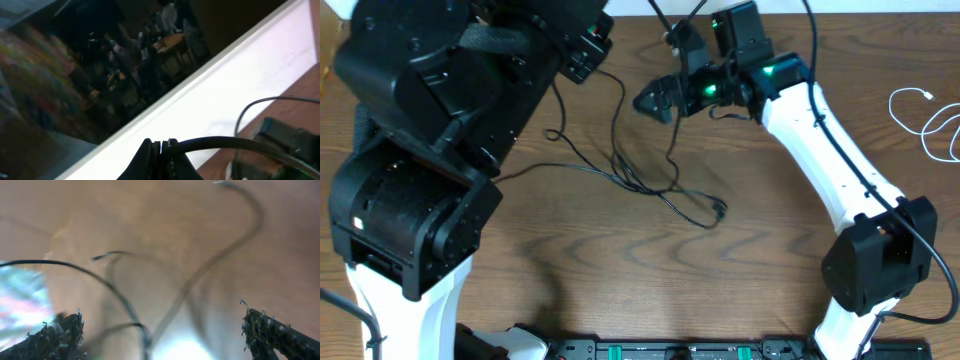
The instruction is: Untangle cables
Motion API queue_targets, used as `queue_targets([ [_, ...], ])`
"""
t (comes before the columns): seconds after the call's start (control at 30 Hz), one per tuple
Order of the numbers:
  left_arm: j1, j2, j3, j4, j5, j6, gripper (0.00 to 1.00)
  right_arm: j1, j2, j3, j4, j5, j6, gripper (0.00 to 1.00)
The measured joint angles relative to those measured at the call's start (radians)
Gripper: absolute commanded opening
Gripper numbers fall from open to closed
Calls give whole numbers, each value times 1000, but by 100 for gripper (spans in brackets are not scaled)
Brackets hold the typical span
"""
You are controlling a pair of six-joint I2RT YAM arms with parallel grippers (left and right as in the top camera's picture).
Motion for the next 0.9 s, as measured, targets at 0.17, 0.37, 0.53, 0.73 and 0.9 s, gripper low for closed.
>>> queue_targets([
  [0.17,-21,0,0,-10,1,-3,7,18,0,0,-67,-129,11,94],
  [0.37,-21,0,0,-11,0,3,8,21,0,0,-229,-180,-19,93],
  [0.53,-21,0,0,-11,0,25,8,26,0,0,-298,-180,-40,91],
  [0.73,-21,0,0,-11,0,28,7,53,0,0,-335,-180,-75,78],
  [0.9,-21,0,0,-11,0,27,8,107,0,-1,-335,-180,-83,69],
])
